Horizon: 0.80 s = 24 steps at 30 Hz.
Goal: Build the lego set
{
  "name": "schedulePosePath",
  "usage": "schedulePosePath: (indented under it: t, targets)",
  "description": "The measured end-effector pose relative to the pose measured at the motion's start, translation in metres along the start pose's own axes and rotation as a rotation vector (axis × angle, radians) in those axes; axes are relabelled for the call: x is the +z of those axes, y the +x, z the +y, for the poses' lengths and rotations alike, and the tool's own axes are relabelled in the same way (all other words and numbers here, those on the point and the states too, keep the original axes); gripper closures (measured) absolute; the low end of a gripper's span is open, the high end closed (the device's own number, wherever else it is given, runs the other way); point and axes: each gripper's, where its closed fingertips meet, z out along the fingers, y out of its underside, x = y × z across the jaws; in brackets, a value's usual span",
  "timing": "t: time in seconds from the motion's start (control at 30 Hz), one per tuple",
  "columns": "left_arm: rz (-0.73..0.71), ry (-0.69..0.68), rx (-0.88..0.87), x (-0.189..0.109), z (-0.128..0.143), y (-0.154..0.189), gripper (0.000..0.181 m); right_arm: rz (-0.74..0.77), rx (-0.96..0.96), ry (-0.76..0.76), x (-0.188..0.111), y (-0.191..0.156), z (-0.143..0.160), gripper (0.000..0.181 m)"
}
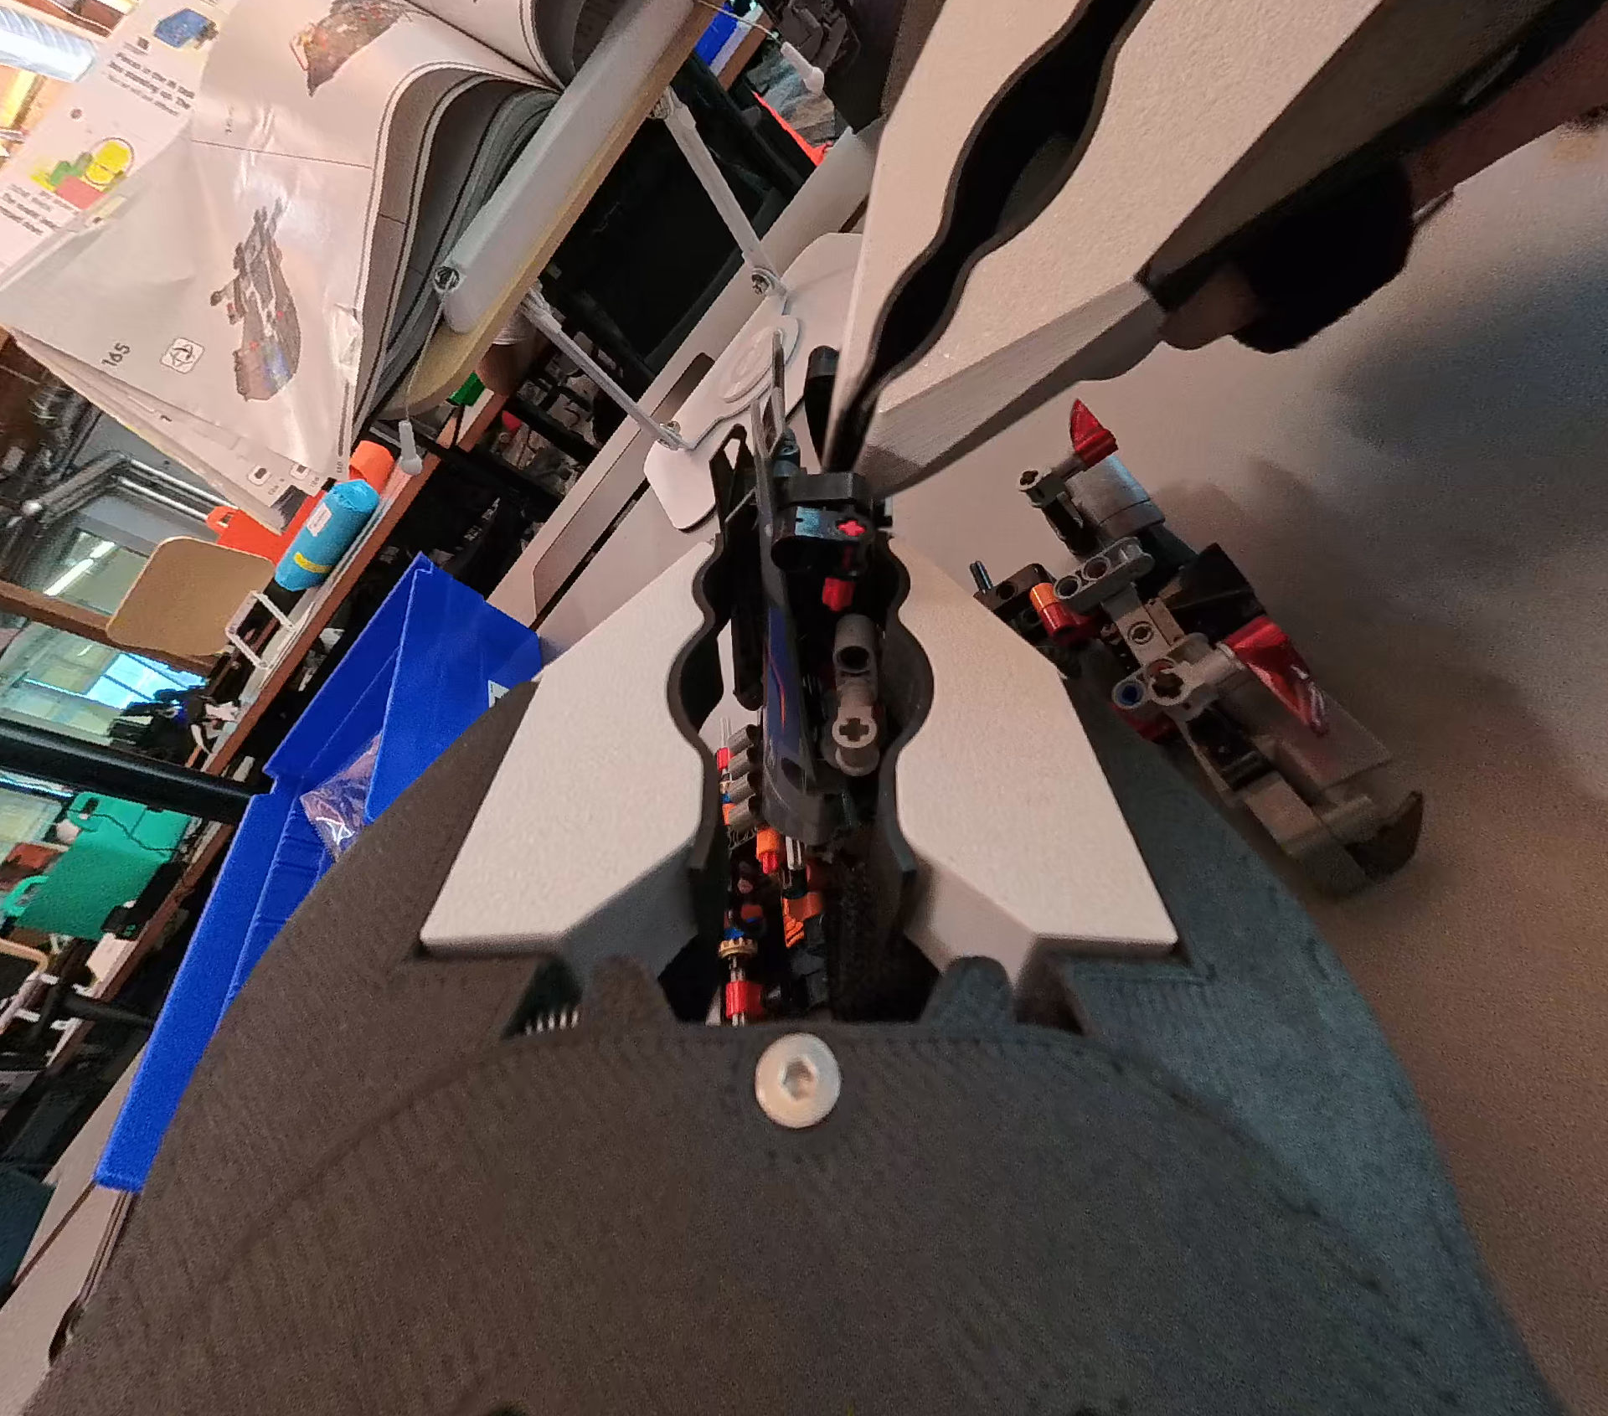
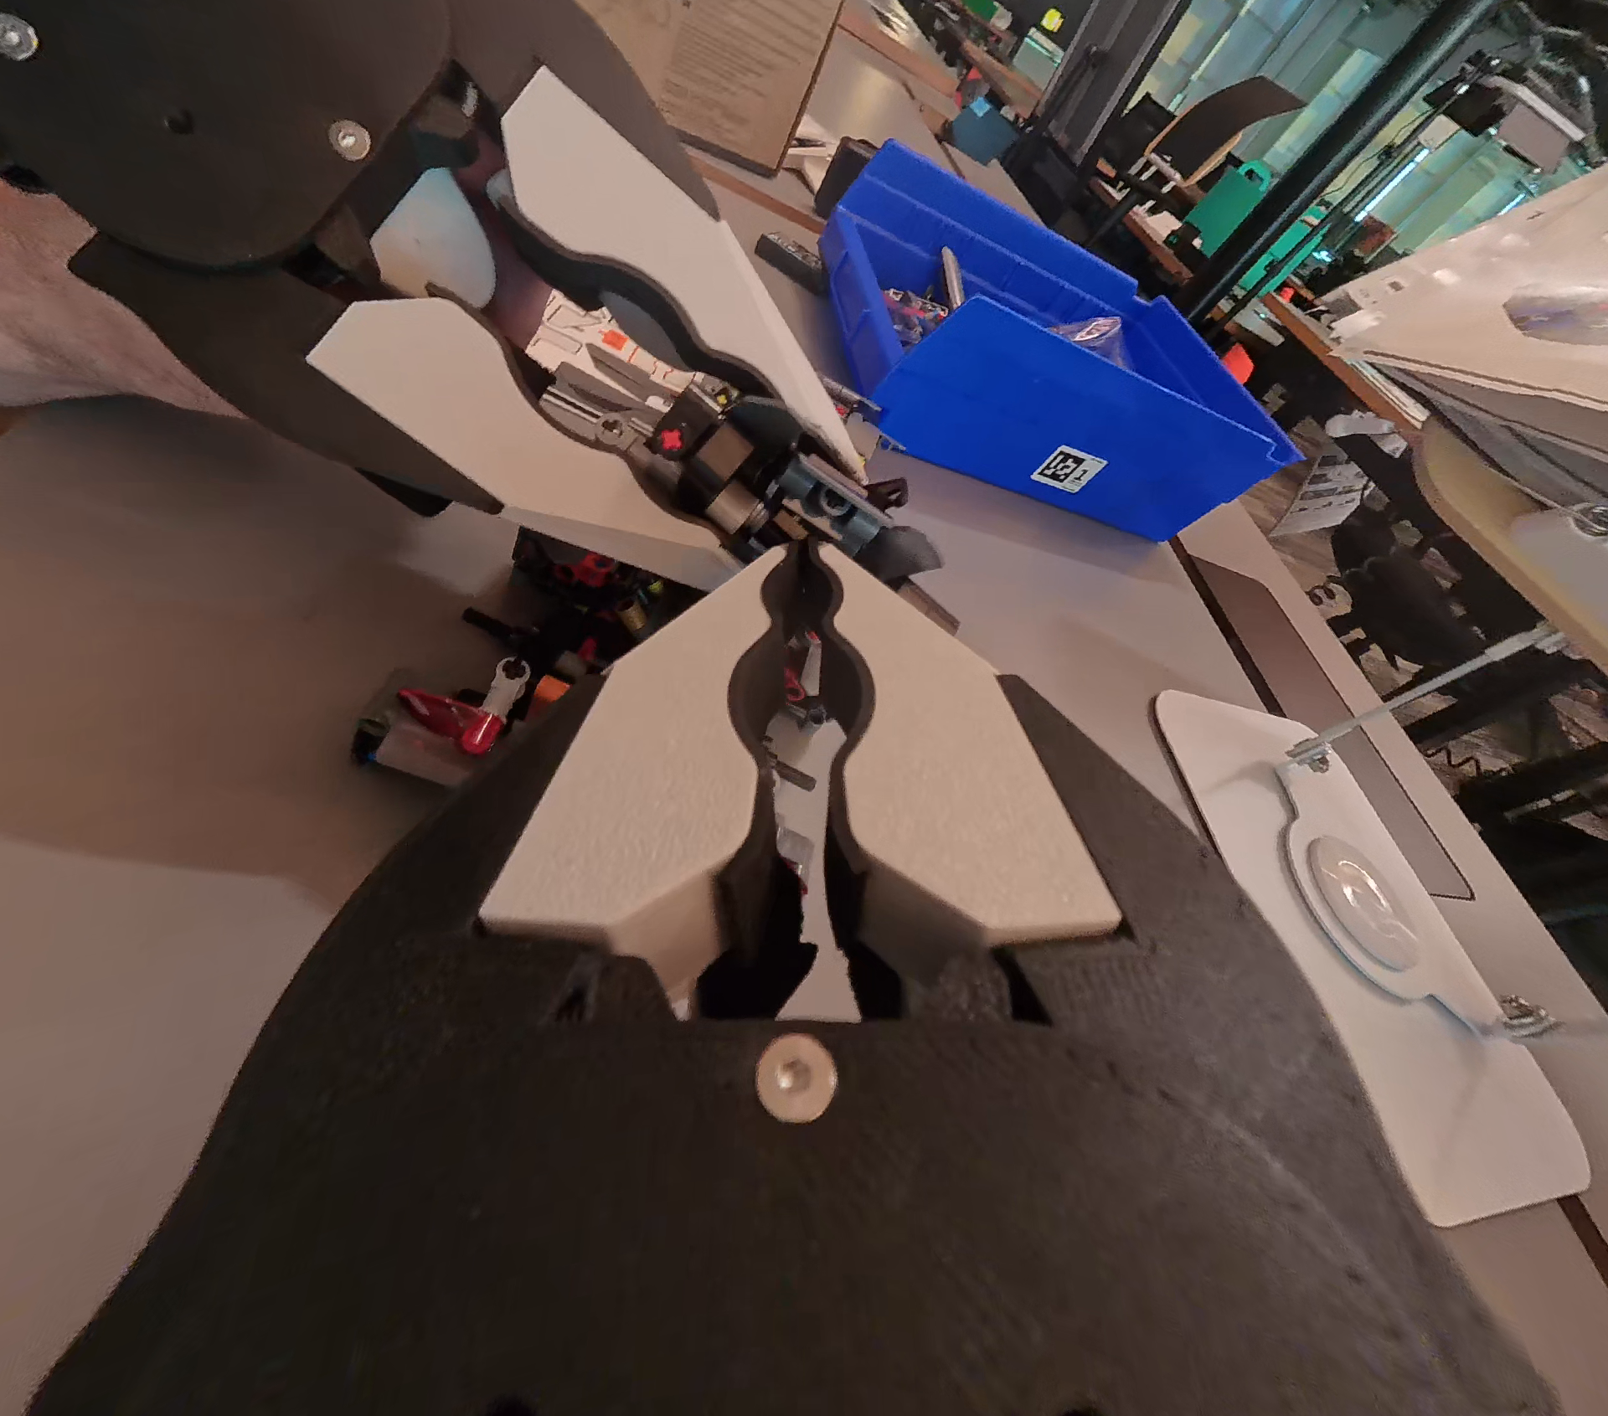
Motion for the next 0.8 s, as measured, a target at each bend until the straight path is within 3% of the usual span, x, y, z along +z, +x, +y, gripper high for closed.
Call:
schedulePosePath:
  t: [0.53, 0.8]
  targets:
    - [-0.007, 0.004, 0.002, -0.0007, -0.0002, -0.0013, 0.15, 0.025, 0.078, 0.029, 0.003, 0.0, -0.0059, 0.181]
    - [-0.025, -0.008, 0.031, -0.0001, -0.0007, -0.0014, 0.153, 0.013, 0.22, 0.019, 0.0033, 0.0008, -0.0074, 0.181]
